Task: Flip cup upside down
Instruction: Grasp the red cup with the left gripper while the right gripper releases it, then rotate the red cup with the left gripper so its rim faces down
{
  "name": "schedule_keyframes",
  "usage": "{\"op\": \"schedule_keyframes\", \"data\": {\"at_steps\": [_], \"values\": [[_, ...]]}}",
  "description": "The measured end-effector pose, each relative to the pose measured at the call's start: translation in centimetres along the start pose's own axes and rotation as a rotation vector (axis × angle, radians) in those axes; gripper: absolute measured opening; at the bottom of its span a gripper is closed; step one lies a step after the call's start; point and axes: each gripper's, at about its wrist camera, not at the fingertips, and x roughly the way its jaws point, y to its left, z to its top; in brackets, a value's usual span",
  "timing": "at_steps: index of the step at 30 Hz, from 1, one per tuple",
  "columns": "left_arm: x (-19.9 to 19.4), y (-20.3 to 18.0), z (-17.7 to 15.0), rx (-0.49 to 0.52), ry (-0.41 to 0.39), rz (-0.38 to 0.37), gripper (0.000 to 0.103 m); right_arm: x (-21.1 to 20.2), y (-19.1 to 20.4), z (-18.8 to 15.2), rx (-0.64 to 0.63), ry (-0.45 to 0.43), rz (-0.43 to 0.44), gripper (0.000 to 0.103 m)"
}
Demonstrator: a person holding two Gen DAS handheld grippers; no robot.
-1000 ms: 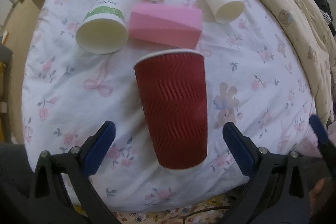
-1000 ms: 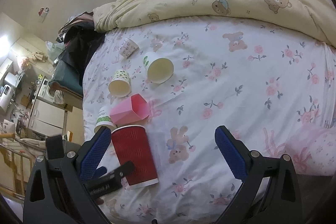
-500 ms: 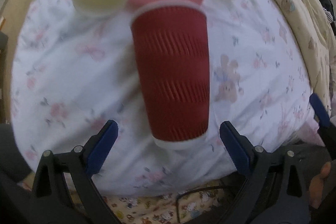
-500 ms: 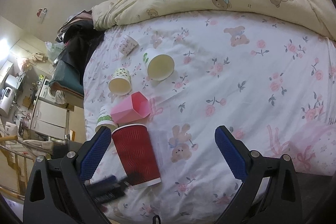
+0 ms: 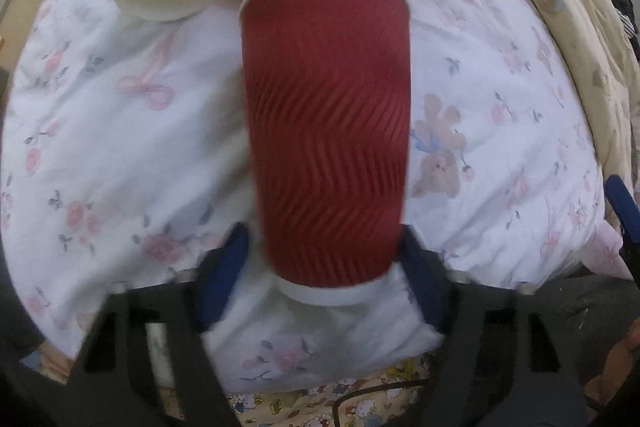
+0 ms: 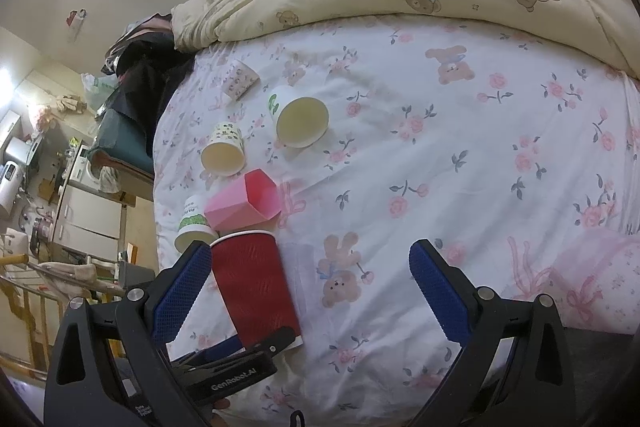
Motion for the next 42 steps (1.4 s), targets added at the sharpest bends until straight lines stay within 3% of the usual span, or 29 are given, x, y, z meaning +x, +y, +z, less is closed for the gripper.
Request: {"op": "schedule_keyframes", "data": {"at_steps": [5, 9, 13, 20, 28, 39, 42], "values": [[-1.7, -0.4, -0.3, 0.033, -0.052, 0.002, 0.059, -0.2, -0.1, -0.1, -0.005, -0.006, -0.005, 0.101], [-5.0, 0.2, -0.8, 0.047, -0.065, -0.023, 0.059, -0.3, 0.0, -0.1, -0.005, -0.008, -0.001, 0.101], [-8.4, 0.6, -1.3, 0.123, -0.119, -0.014, 0.059, -0.3, 0.2, -0.1, -0.013, -0.007, 0.004, 0.101], [-12.0, 3.3, -0.6, 0.151, -0.188, -0.026, 0.059, -0.3, 1.3, -0.3, -0.050, -0.022, 0.016, 0.101], [-10.3, 5.3, 0.0, 0.160, -0.191, -0.083, 0.059, -0.4, 3.9, -0.5, -0.168, -0.062, 0.034, 0.101], [-8.6, 4.9, -1.1, 0.211, -0.111, -0.110, 0.059, 3.3, 8.9, 0.3, -0.325, 0.102, 0.157, 0.101], [-8.5, 4.3, -1.4, 0.238, -0.103, -0.116, 0.059, 4.2, 9.6, 0.1, -0.339, 0.101, 0.173, 0.101]]}}
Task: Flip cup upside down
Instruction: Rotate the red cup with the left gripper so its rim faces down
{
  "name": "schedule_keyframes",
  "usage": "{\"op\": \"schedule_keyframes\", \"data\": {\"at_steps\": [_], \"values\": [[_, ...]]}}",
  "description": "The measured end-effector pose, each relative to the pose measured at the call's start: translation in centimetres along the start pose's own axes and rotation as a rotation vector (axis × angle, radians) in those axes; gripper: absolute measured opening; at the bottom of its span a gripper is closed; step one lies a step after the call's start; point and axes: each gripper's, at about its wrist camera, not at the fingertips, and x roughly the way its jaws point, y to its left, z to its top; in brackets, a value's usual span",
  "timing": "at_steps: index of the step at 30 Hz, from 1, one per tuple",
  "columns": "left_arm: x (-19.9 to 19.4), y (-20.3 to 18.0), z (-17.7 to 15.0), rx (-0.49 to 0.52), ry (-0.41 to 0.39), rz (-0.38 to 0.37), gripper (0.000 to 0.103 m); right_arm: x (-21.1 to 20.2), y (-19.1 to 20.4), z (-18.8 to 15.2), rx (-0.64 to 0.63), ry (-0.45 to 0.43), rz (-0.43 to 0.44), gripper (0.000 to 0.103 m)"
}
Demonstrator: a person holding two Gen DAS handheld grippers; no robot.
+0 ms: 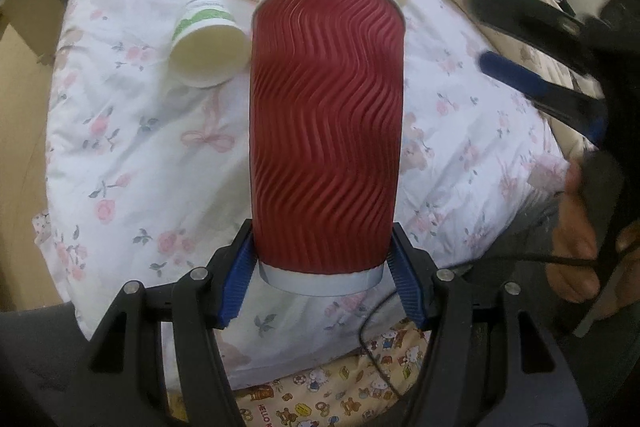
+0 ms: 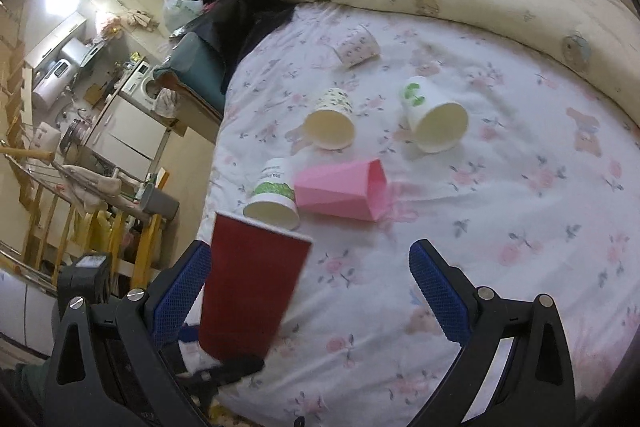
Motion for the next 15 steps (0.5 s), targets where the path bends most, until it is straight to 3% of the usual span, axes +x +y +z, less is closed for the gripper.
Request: {"op": "schedule_keyframes", "data": {"at_steps": [15], "values": [[-0.9, -2.2, -0.9, 0.127, -0.077, 0.082, 0.059, 1.6, -0.4, -0.4, 0.017, 0.041, -0.014, 0.101]]}}
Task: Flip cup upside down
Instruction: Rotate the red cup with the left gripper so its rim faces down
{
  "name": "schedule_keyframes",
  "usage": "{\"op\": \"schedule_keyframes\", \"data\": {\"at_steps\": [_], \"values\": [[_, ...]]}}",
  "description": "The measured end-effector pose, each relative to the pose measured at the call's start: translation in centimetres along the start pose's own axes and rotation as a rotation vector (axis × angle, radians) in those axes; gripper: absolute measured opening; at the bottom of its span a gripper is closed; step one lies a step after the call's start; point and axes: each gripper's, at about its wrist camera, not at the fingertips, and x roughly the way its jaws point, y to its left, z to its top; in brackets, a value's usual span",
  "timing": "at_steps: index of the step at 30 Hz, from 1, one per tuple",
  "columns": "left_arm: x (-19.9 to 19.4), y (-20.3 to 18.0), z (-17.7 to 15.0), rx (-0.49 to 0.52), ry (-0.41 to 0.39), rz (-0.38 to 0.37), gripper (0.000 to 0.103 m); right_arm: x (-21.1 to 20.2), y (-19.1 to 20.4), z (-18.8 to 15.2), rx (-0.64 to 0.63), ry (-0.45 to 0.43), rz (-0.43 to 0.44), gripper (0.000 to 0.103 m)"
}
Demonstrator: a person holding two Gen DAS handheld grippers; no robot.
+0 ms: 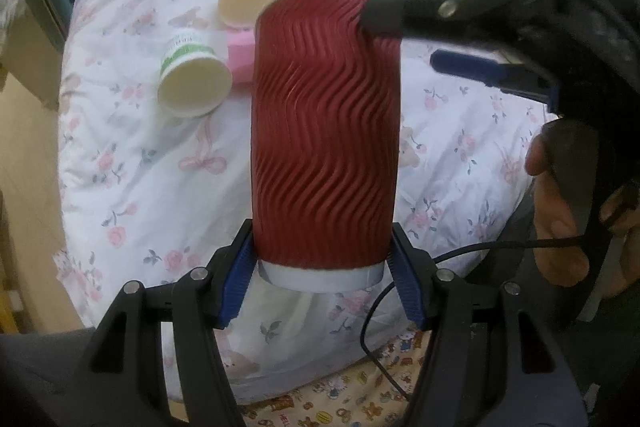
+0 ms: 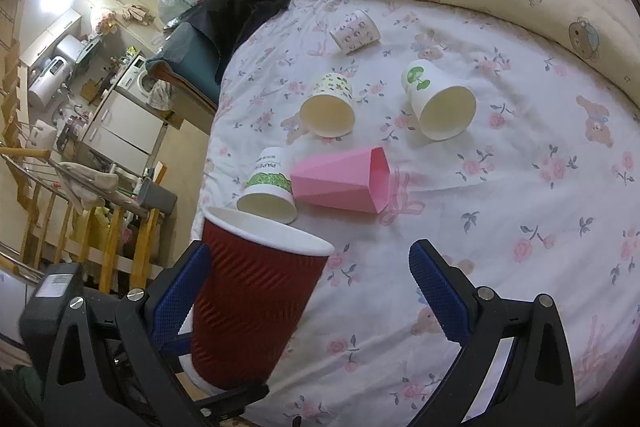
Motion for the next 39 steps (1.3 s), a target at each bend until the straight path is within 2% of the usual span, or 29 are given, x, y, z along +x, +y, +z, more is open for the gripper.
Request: {"op": "schedule_keyframes", "data": {"at_steps": [7, 17, 34, 39], "values": [[-1.3, 0.1, 0.2, 0.011, -0.072, 0.034, 0.059, 1.2, -0.7, -0.2, 0.019, 0.042, -0.044, 0.101], [-2.8, 1.8, 1.4, -0.069, -0.135, 0.035, 0.058, 2.9, -1.2, -1.1, 0.028, 0.125, -0.073, 0.101], [-4.0, 2.1, 1.9, -0.068, -0.176, 0.061, 0.057, 3.9, -0.9, -2.0, 0.000, 0.205, -0.086, 0.101], [-4.2, 3.0, 2.5, -0.115, -0.167, 0.019, 0.058, 4.1, -0.8, -2.3, -0.006, 0.220, -0.083, 0.101]]}}
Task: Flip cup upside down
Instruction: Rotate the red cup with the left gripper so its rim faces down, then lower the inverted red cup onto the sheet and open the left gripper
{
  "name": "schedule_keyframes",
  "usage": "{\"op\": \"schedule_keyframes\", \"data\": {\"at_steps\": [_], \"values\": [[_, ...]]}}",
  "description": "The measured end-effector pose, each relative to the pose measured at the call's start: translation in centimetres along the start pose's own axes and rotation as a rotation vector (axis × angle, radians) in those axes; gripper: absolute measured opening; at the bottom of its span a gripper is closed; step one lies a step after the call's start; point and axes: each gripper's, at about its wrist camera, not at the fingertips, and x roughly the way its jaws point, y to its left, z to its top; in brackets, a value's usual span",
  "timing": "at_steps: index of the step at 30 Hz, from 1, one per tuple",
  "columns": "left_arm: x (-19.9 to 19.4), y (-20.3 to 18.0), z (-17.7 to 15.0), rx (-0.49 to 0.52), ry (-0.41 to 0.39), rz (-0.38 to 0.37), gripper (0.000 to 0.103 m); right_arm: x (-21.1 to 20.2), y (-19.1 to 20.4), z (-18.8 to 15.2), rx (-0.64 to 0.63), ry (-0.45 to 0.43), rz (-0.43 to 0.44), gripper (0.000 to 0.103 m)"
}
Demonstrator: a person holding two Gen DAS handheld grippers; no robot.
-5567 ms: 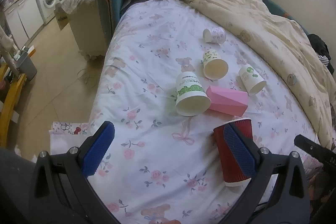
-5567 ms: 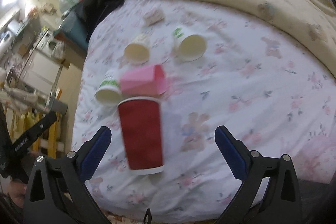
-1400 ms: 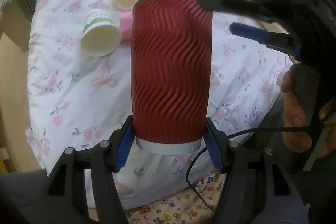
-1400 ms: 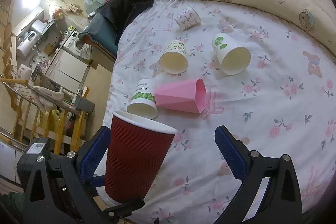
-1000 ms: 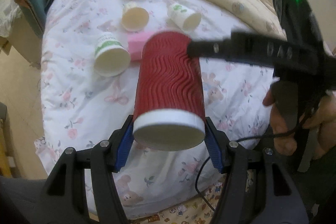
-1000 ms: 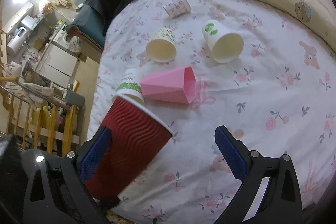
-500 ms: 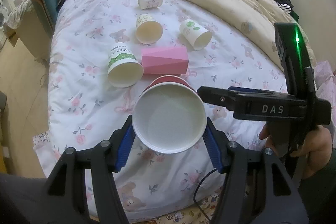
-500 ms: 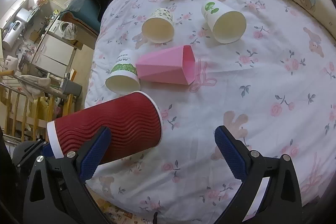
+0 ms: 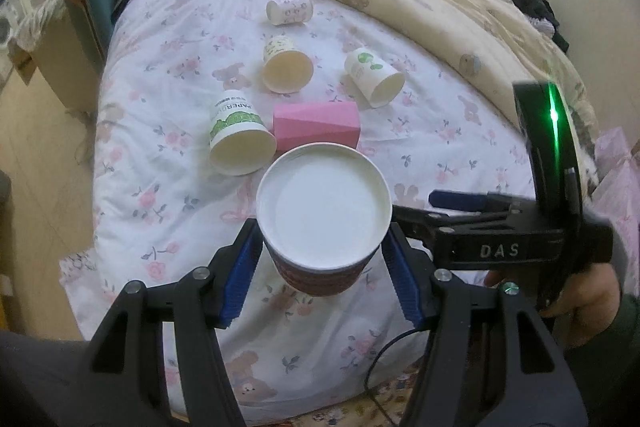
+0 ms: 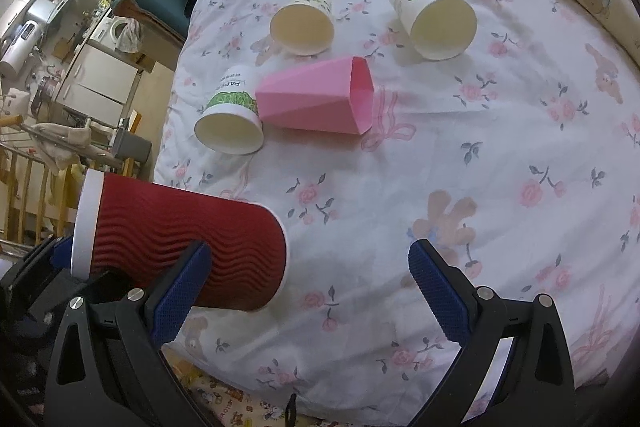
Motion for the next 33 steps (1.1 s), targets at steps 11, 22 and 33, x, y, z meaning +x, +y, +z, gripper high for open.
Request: {"op": "schedule_keyframes", "data": {"at_steps": [11, 22, 33], "values": [[1.1, -1.1, 1.7, 0.000, 0.077, 0.057, 0.058, -8.1, -3.5, -0.9, 0.165, -0.234, -0.048, 0.101], [6.6, -3.9, 4.4, 0.001, 0.055, 0.219, 0.058, -10.7, -6.5, -2.9, 0.247, -0.313, -0.047, 0.101], [9.3, -3.5, 4.8, -0.026, 0.057, 0.246, 0.058, -11.1, -7.5, -2.9, 0.290, -0.334, -0.001, 0.101]]}}
